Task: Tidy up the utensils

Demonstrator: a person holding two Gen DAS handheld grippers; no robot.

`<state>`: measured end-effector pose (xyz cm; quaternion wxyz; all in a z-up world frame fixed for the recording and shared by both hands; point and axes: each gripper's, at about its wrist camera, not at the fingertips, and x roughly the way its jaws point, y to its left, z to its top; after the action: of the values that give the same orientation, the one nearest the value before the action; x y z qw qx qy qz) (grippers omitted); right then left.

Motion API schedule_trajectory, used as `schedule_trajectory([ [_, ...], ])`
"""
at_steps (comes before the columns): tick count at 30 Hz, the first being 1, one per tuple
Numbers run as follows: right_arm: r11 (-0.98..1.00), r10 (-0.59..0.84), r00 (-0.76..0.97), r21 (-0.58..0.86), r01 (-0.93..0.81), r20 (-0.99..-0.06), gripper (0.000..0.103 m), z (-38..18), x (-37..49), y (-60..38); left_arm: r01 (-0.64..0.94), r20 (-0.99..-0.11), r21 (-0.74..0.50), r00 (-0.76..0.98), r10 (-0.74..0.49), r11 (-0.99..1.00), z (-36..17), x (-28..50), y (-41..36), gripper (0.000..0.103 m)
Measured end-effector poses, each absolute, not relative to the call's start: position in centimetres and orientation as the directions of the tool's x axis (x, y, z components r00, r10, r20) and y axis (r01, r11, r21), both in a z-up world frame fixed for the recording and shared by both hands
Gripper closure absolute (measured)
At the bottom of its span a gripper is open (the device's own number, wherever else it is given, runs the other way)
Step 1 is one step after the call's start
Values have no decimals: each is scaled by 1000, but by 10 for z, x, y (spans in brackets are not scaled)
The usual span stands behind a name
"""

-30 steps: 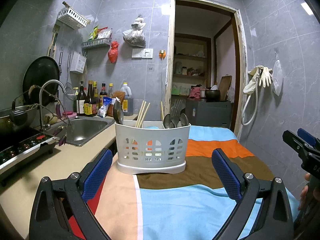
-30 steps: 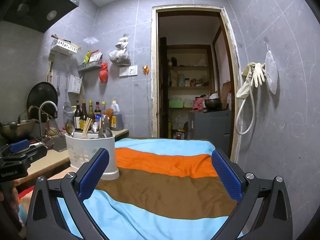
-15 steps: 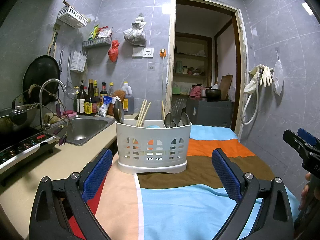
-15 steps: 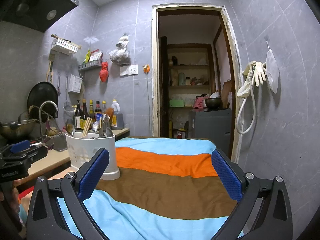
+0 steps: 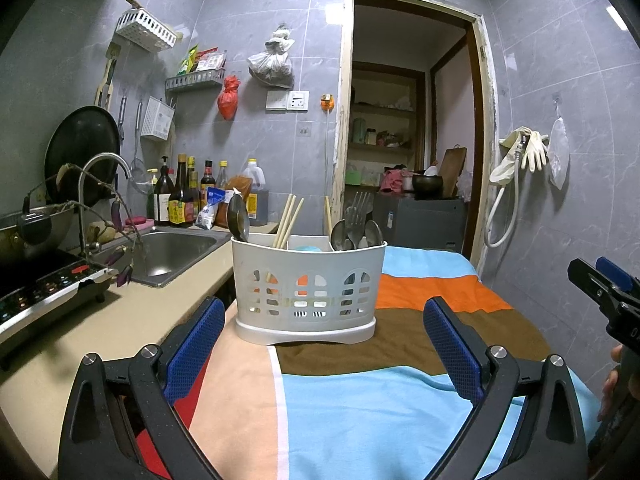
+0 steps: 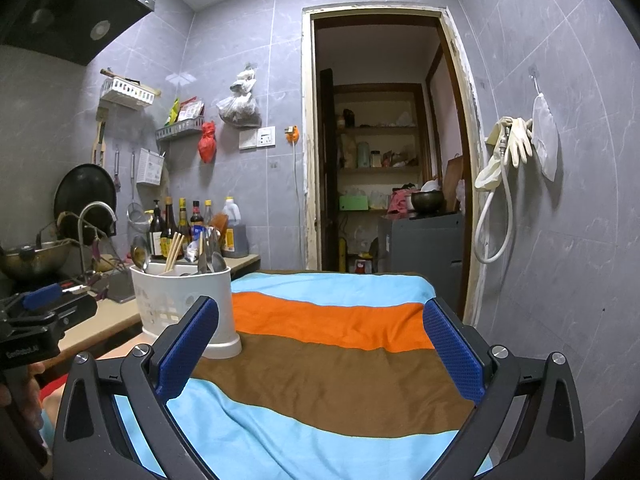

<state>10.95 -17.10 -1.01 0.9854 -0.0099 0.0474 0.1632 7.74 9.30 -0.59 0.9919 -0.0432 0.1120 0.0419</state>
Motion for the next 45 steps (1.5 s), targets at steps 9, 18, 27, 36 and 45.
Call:
schedule_trajectory([
  [9,947,320,942,-2,-322,-99,0,-11,110,-170,-92,-225,-77,972,73,993,-5,78,93,6],
  [18,946,323,941,1,-324,-104,0,-11,110,-168,-92,-227,-77,971,73,993,-5,78,93,6],
  [27,945,325,939,6,-326,-110,0,-14,110,-165,-92,-229,-76,971,72,993,-6,78,93,6],
  [36,945,325,939,8,-326,-111,0,-14,110,-165,-91,-230,-76,971,72,993,-5,78,93,6],
  [45,945,325,939,8,-326,-114,0,-16,108,-161,-91,-232,-77,970,71,993,-9,78,95,6],
])
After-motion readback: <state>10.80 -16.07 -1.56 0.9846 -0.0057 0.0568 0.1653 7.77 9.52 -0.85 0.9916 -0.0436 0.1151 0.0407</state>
